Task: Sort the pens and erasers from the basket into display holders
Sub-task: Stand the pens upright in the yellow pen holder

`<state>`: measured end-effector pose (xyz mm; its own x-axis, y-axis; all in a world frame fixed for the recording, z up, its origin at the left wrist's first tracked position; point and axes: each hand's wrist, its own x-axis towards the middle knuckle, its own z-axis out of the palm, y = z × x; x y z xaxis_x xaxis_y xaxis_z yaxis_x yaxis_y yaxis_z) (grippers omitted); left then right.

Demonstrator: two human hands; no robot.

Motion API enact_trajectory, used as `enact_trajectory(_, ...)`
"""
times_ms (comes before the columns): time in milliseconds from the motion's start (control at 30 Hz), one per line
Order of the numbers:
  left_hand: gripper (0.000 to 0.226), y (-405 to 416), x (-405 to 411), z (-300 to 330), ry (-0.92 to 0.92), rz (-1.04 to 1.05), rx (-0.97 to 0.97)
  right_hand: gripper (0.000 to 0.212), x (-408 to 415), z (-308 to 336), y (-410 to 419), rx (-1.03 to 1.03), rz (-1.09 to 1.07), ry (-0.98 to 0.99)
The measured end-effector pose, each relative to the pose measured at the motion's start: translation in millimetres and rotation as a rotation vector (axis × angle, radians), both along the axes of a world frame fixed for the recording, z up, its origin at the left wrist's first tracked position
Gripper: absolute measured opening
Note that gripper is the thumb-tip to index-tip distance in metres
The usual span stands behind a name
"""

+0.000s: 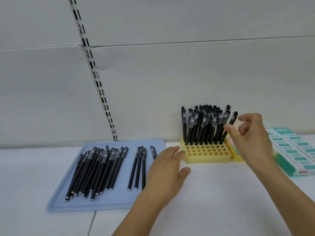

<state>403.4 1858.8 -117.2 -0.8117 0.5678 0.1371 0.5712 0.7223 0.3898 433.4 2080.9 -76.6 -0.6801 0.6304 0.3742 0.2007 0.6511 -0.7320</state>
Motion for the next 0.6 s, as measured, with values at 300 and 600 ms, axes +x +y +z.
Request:
enact_trajectory(300,0.048,-66,-24,8,-0.073,0.477,-0.234,0.045,-22,-10,-139,0.501,0.516,-0.583)
enact_trajectory(600,0.024,-58,-35,11,0.013,0.352,-0.521,0.035,-44,-18,-152,0.339,0.585,-0.670)
